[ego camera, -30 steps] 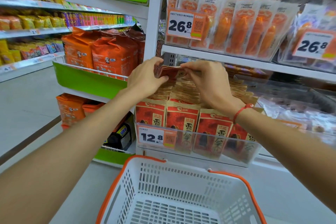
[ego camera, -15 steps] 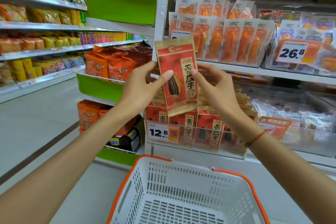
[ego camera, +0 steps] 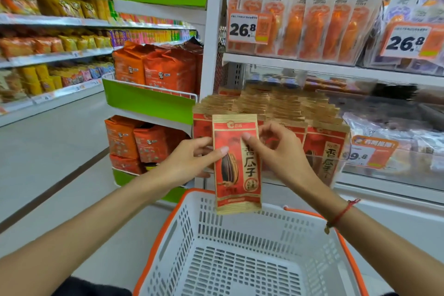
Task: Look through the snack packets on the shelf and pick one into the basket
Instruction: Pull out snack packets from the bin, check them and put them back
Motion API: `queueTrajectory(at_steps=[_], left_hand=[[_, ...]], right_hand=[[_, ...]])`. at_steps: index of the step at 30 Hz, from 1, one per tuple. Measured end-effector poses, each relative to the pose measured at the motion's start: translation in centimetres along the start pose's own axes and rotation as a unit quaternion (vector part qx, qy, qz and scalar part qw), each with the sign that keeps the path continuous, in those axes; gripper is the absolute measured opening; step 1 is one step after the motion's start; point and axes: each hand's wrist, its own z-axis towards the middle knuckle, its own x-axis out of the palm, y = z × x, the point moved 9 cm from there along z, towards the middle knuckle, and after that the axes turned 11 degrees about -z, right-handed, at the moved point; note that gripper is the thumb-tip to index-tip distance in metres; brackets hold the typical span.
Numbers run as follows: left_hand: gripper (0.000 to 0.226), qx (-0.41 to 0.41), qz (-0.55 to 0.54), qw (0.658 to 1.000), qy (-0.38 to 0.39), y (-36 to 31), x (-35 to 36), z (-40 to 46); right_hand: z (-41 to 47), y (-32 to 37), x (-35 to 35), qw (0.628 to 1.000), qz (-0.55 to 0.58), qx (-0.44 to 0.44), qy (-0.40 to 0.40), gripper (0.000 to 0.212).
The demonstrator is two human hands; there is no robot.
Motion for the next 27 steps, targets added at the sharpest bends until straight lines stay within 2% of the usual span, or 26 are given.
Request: queueTrajectory(at_steps=[6, 8, 11, 14, 16, 18, 21, 23, 27], left_hand=[[0.027, -0.022, -0.019, 0.999, -0.044, 1.1, -0.8, 0.4], [0.026, -0.024, -0.031, 0.998, -0.055, 1.0, -1.2, 0.4], [0.021, -0.018, -0.027, 0.998, -0.049, 0.8, -1.3, 0.3], [0.013, -0.017, -0.049, 0.997, -0.05, 0.6, -1.2, 0.0], [0.012, -0.011, -0.045, 0.997, -0.062, 0.4, -1.1, -0.1], [0.021, -0.004, -0.045, 0.995, -0.084, 0.6, -1.0, -0.1], [0.027, -0.007, -0.081, 0.99, -0.112, 1.2, -1.0, -0.2], [0.022, -0.005, -0.109, 0.986, -0.126, 1.2, -1.0, -0.2], [0.018, 0.002, -0.146, 0.979, -0.143, 0.7, -1.3, -0.1]], right_hand=[[-0.4, -0.6, -0.3, 0.999, 0.023, 0.014, -0.027, 0.017], [-0.2, -0.9, -0.6, 0.997, 0.065, 0.043, -0.027, 0.015], [-0.1, -2.5, 0.4, 0.975, 0.166, 0.139, 0.042, 0.018], [-0.4, -3.2, 1.2, 0.959, 0.205, 0.177, 0.087, 0.022], [-0.5, -3.3, 1.2, 0.962, 0.199, 0.176, 0.069, 0.021], [-0.4, -3.2, 0.9, 0.97, 0.176, 0.163, 0.03, 0.019], [0.0, -2.2, 0.1, 0.995, 0.027, 0.085, -0.035, 0.021], [-0.1, -1.4, 0.3, 0.997, -0.045, 0.053, -0.035, 0.027], [-0.4, -0.6, 1.1, 0.999, -0.002, 0.031, 0.011, 0.029]])
